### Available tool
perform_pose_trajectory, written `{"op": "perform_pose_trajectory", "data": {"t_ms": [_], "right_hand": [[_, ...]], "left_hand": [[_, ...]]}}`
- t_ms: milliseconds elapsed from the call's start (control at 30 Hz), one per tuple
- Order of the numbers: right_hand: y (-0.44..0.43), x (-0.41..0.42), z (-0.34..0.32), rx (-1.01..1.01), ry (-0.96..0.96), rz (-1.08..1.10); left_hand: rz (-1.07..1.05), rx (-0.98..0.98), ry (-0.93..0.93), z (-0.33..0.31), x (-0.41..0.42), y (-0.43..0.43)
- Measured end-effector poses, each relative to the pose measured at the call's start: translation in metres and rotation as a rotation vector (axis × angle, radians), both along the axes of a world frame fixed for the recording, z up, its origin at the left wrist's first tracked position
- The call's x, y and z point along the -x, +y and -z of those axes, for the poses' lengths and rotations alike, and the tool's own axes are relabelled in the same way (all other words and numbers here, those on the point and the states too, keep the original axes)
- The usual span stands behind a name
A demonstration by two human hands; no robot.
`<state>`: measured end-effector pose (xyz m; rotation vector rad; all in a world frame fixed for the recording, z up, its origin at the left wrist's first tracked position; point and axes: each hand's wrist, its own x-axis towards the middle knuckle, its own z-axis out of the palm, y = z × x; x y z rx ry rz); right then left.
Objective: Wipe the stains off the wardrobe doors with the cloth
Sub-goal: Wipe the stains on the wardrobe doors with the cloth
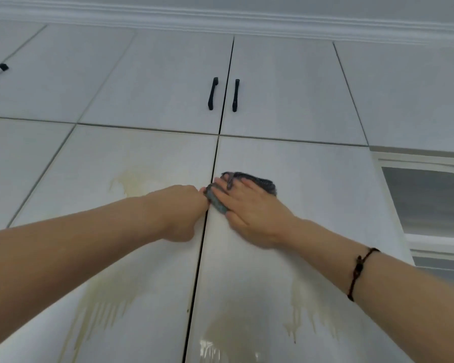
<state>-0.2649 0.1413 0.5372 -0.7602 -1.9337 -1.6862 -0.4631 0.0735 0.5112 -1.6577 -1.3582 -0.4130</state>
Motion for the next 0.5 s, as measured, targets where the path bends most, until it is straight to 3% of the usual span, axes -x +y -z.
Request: {"op": "perform_pose_trajectory", "data": {"t_ms": [133,167,233,333,400,500], "right_hand": [[-0.012,-0.038,-0.078,0.013,0.514,-0.009],[-0.011,-0.029,-0.079,0.028,0.561,-0.046],[-0.005,0.003,-0.051,0.038,0.44,-0.04],[0.013,0.014,0.031,-0.041,0.053,-0.076],[0.013,-0.002,0.04,-0.02,-0.085,-0.093],[0.004,-0.022,-0.014,-0.029,0.114,-0.084]], "left_hand": [[-0.022,0.132,0.022,-0.008,0.008,0.0],[0.0,0.152,0.005,-0.009,0.012,0.001],[0.053,0.166,-0.02,-0.01,0.018,0.0],[0.128,0.14,-0.031,-0.008,0.027,0.001],[0.168,0.146,-0.035,-0.005,0.029,0.001],[0.205,0.134,-0.044,-0.002,0.032,0.003]]}}
